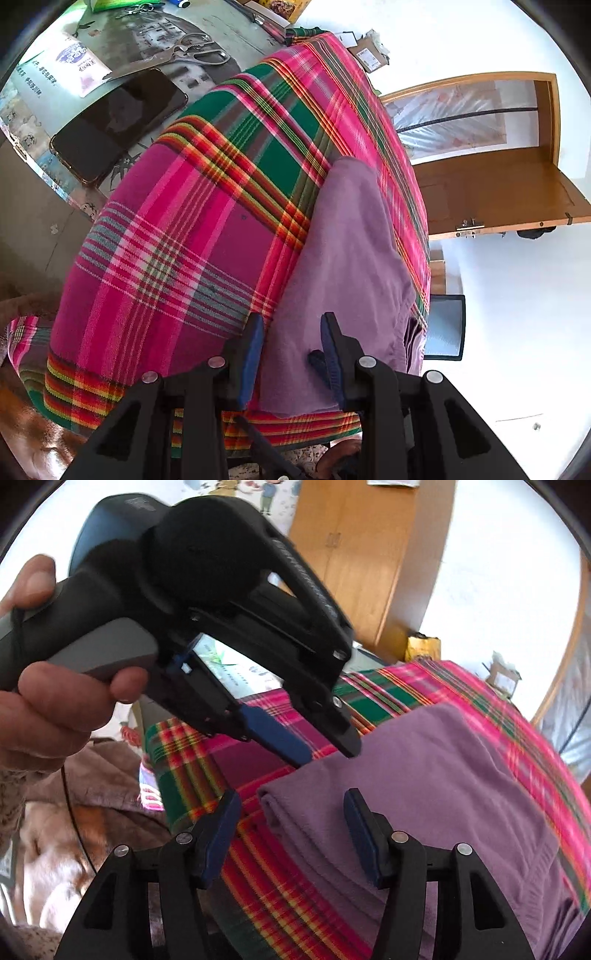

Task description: Fold clothes

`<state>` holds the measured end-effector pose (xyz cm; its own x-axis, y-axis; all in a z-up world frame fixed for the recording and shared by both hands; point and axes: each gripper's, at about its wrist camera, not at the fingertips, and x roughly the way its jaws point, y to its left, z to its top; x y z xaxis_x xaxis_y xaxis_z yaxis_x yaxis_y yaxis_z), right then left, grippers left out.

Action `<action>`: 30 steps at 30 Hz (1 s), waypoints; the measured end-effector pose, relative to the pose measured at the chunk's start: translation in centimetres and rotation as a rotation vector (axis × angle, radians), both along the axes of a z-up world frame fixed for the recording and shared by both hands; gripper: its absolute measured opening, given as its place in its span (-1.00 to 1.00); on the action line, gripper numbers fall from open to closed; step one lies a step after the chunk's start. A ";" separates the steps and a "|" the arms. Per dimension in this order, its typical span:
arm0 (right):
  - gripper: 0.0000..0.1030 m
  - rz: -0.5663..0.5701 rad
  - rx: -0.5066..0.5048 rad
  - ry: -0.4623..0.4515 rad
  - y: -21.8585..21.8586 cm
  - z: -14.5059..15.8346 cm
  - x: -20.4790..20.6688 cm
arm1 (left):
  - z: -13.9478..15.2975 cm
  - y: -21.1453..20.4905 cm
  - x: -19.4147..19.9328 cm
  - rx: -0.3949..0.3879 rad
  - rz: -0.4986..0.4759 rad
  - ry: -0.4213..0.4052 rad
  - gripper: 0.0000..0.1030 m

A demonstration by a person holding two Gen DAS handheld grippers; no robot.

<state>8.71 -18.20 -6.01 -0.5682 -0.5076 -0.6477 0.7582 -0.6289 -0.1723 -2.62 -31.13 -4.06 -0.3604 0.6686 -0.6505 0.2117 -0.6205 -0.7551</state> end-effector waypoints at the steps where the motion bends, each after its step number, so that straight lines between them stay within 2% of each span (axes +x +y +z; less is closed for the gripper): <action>1: 0.16 -0.003 -0.009 -0.005 0.1 0.0 -0.1 | 0.0 0.0 -0.2 0.002 -0.003 -0.001 -0.38; 4: 0.13 -0.012 -0.003 -0.003 0.2 -0.1 -0.2 | -0.1 0.0 -0.6 0.011 -0.008 -0.007 -0.38; 7: -0.02 -0.030 0.003 0.005 0.1 -0.2 -0.2 | 0.2 0.0 -0.9 0.002 -0.011 0.004 -0.38; 10: -0.21 -0.053 -0.009 -0.017 0.3 -0.2 -0.6 | 0.1 0.0 -1.5 0.001 -0.008 -0.003 -0.36; 14: -0.63 -0.056 -0.021 -0.019 0.3 0.0 -0.7 | 0.3 0.6 -2.3 0.001 -0.019 -0.001 -0.34; 15: -0.67 -0.054 -0.023 -0.018 0.4 0.0 -0.6 | 0.3 0.6 -2.3 0.008 -0.028 -0.001 -0.34; 17: -0.70 -0.051 -0.026 -0.015 0.5 0.0 -0.4 | 0.2 1.0 -3.0 0.028 -0.041 0.004 -0.32; 24: -0.75 -0.056 -0.106 -0.031 1.6 0.9 -0.6 | 0.5 2.6 -4.4 -0.014 -0.070 0.003 -0.32; 30: -0.75 -0.038 -0.156 -0.019 2.3 1.6 -0.2 | 0.5 3.3 -6.2 -0.013 -0.092 -0.008 -0.32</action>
